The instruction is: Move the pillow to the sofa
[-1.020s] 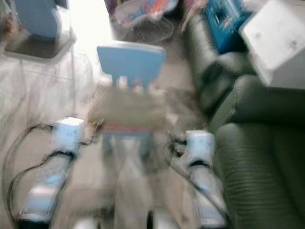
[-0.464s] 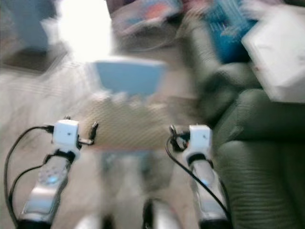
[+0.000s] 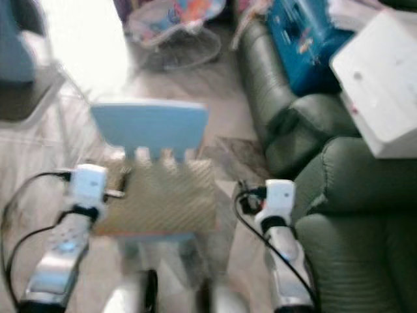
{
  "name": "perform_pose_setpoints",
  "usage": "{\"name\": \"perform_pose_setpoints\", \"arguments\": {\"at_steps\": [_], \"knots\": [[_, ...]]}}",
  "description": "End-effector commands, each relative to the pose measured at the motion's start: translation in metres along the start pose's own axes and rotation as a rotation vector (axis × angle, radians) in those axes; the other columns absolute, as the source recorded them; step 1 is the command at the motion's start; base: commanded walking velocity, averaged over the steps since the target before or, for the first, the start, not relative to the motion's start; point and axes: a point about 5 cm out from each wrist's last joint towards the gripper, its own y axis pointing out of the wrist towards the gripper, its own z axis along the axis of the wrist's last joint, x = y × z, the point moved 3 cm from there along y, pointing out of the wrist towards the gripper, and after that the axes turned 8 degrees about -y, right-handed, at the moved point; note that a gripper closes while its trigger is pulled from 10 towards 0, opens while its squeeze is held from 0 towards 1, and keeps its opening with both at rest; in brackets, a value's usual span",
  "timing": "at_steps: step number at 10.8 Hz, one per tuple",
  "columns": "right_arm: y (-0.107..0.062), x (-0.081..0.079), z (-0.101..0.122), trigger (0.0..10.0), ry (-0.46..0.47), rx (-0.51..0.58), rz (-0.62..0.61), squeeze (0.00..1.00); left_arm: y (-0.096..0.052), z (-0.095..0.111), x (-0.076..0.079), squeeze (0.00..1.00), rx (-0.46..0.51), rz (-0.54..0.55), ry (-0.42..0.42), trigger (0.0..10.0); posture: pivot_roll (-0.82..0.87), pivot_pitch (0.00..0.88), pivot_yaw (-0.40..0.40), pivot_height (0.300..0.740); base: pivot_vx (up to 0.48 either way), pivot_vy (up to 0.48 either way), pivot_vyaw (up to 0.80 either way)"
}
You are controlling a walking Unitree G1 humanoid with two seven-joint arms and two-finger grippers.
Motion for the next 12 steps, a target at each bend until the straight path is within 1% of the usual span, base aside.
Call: {"name": "perform_pose_setpoints", "arguments": {"at_steps": [1,3,4,5,7,9,11,12], "knots": [[-0.007,0.017,-0.010,10.0,-0.005,-0.032,-0.057,0.00,-0.004,-0.002,0.005,0.00,-0.006,-0.005,0.003,10.0,-0.04,0.169,-0.047,0.740,0.000,0.000,0.00],[-0.009,0.018,-0.013,10.0,0.000,-0.037,-0.075,0.00,-0.002,-0.003,0.001,0.00,-0.012,-0.012,0.025,10.0,-0.05,0.166,-0.039,0.740,0.000,0.000,0.00],[-0.010,0.017,-0.016,10.0,0.003,-0.044,-0.077,0.00,-0.001,-0.003,-0.002,0.00,-0.012,0.013,0.038,10.0,-0.04,0.152,-0.043,0.740,0.000,0.000,0.00],[-0.010,0.017,-0.018,10.0,0.004,-0.048,-0.075,0.00,-0.002,-0.006,-0.003,0.00,-0.024,0.035,0.042,10.0,-0.04,0.135,-0.041,0.740,0.000,0.000,0.00],[-0.003,0.016,-0.018,10.0,0.006,-0.047,-0.080,0.00,-0.005,-0.012,-0.004,0.00,-0.052,0.045,0.049,10.0,-0.03,0.102,-0.024,0.740,0.000,0.000,0.00],[0.006,0.010,-0.012,10.0,0.027,-0.031,-0.081,0.00,0.000,-0.013,-0.005,0.00,-0.062,0.038,0.057,10.0,-0.03,0.093,-0.015,0.740,0.000,0.480,0.00],[0.011,0.002,-0.006,10.0,0.019,-0.003,-0.049,0.00,0.003,-0.014,-0.005,0.00,-0.069,0.036,0.051,10.0,-0.04,0.091,-0.004,0.740,0.000,0.480,-0.58],[0.015,0.002,-0.005,10.0,0.015,0.002,-0.049,0.00,0.003,-0.016,0.003,0.00,-0.079,0.014,0.041,10.0,-0.03,0.088,-0.006,0.740,0.000,0.480,0.00]]}}
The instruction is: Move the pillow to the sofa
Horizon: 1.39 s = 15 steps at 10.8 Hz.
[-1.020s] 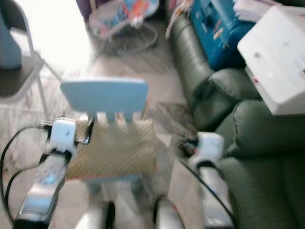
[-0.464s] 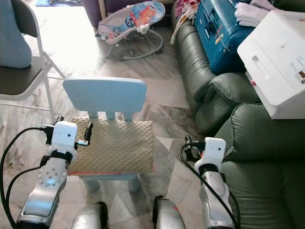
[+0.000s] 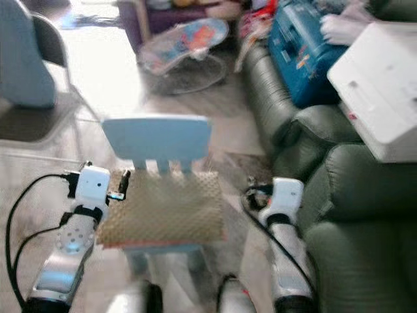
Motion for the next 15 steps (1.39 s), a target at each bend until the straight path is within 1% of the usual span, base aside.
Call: {"name": "perform_pose_setpoints", "arguments": {"at_steps": [1,2,3,4,6,7,8,9,10,13,15], "knots": [[0.000,0.005,-0.002,10.0,-0.010,0.000,-0.007,0.00,0.000,-0.003,0.007,0.00,-0.017,-0.015,-0.001,10.0,-0.03,0.090,-0.008,0.740,0.000,0.480,0.00],[0.000,0.005,-0.001,10.0,-0.011,0.002,-0.005,0.00,-0.001,-0.003,0.007,0.00,-0.014,-0.016,-0.001,10.0,-0.03,0.091,-0.009,0.740,0.000,0.480,0.00],[0.001,0.005,-0.001,10.0,-0.012,0.006,-0.006,0.00,-0.004,-0.005,0.007,0.00,-0.015,-0.026,0.031,10.0,-0.03,0.093,-0.009,0.740,0.000,0.337,0.00],[0.002,0.005,-0.001,10.0,-0.013,0.007,-0.006,0.00,-0.004,-0.004,0.008,0.00,-0.011,-0.024,0.023,10.0,-0.03,0.093,-0.010,0.740,0.000,0.000,0.00],[0.001,0.005,-0.003,10.0,-0.024,0.004,0.002,0.00,-0.003,0.002,0.014,0.00,0.018,-0.044,0.006,10.0,-0.03,0.098,-0.020,0.740,0.000,0.000,0.00],[0.001,0.006,-0.002,10.0,-0.037,0.009,0.005,0.00,-0.003,0.002,0.015,0.00,0.019,-0.046,0.006,10.0,-0.03,0.100,-0.024,0.740,0.000,0.000,0.00],[0.000,0.009,-0.002,10.0,-0.068,0.013,0.009,0.00,-0.004,0.000,0.020,0.00,0.008,-0.074,-0.009,10.0,-0.03,0.103,-0.031,0.740,0.000,0.000,0.00],[0.000,0.009,-0.004,10.0,-0.074,0.007,0.017,0.00,-0.006,-0.004,0.023,0.00,-0.003,-0.091,0.021,10.0,-0.03,0.103,-0.033,0.740,0.000,0.000,0.51],[-0.001,0.007,-0.004,10.0,-0.071,0.010,0.027,0.00,-0.008,-0.008,0.025,0.00,-0.018,-0.098,0.022,10.0,-0.03,0.102,-0.034,0.740,0.000,0.000,0.00],[0.003,-0.004,0.001,10.0,-0.057,0.031,0.041,0.00,-0.004,-0.013,0.020,0.00,-0.045,-0.089,0.066,10.0,-0.03,0.104,-0.006,0.740,0.000,0.000,0.00],[0.004,-0.009,0.004,10.0,-0.109,0.049,0.066,0.00,-0.002,-0.011,0.022,0.00,-0.044,-0.101,0.069,10.0,-0.03,0.106,-0.012,0.740,0.000,0.000,0.79]]}}
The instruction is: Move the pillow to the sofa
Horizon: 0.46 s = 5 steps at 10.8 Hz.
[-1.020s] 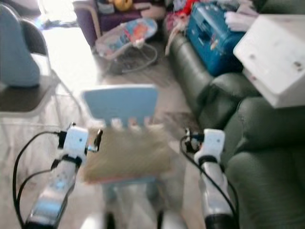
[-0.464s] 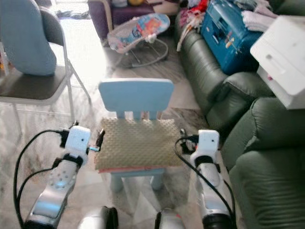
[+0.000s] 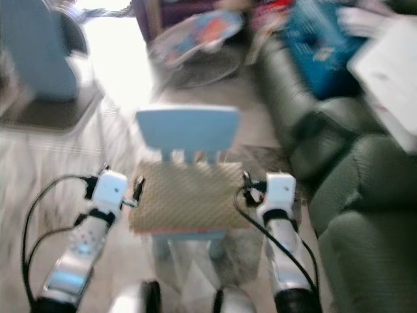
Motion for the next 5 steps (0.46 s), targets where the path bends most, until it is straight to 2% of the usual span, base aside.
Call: {"name": "perform_pose_setpoints", "arguments": {"at_steps": [1,2,3,5], "knots": [[0.000,-0.001,-0.002,10.0,-0.006,-0.009,0.006,0.00,-0.002,-0.007,-0.001,0.00,-0.028,0.018,-0.003,10.0,-0.03,0.105,-0.013,0.740,0.000,0.000,0.79],[0.001,0.002,-0.002,10.0,-0.001,-0.008,-0.005,0.00,-0.001,-0.008,-0.005,0.00,-0.034,0.053,0.018,10.0,-0.03,0.107,-0.011,0.740,0.000,0.000,0.79],[0.003,0.009,0.001,10.0,0.031,0.012,-0.046,0.00,-0.002,-0.008,-0.002,0.00,-0.028,0.033,0.017,10.0,-0.03,0.108,-0.011,0.740,0.000,0.000,0.00],[-0.001,0.019,0.000,10.0,0.033,0.009,-0.101,0.00,-0.002,-0.013,-0.010,0.00,-0.039,0.062,-0.002,10.0,-0.02,0.106,-0.016,0.740,0.000,0.000,0.00]]}}
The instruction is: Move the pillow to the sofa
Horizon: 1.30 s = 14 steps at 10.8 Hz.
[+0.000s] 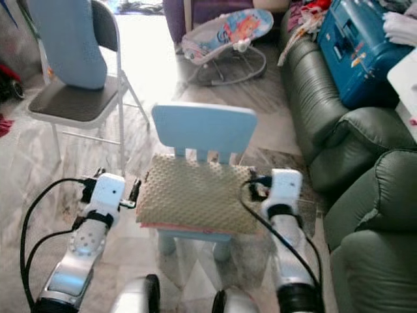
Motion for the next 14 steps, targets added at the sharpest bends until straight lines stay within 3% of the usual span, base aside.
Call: {"name": "perform_pose_setpoints", "arguments": {"at_steps": [1,4,6,8,12,14], "knots": [[-0.004,0.002,0.000,10.0,0.014,0.001,-0.010,0.00,0.000,-0.002,-0.005,0.00,-0.001,0.021,-0.019,10.0,-0.03,0.102,-0.020,0.740,0.000,0.000,0.00],[-0.018,0.003,-0.010,10.0,0.030,-0.028,0.011,0.00,-0.006,-0.001,-0.017,0.00,0.031,0.087,0.028,10.0,-0.03,0.109,-0.031,0.740,0.000,0.000,0.00],[-0.016,0.000,-0.011,10.0,0.025,-0.037,0.027,0.00,-0.009,-0.011,-0.035,0.00,-0.007,0.201,0.050,10.0,-0.02,0.119,-0.035,0.740,0.000,0.000,0.00],[-0.015,-0.001,-0.011,10.0,0.028,-0.042,0.039,0.00,-0.011,-0.012,-0.042,0.00,-0.007,0.252,0.048,10.0,-0.03,0.123,-0.043,0.708,0.000,0.000,0.00],[-0.014,-0.002,-0.010,10.0,0.024,-0.041,0.059,0.00,-0.011,-0.013,-0.035,0.00,-0.006,0.246,0.045,10.0,-0.03,0.129,-0.044,0.644,0.000,0.000,0.00],[-0.014,-0.002,-0.011,10.0,0.027,-0.043,0.064,0.00,-0.012,-0.014,-0.036,0.00,-0.005,0.265,0.012,10.0,-0.03,0.134,-0.047,0.644,0.000,0.000,0.00]]}}
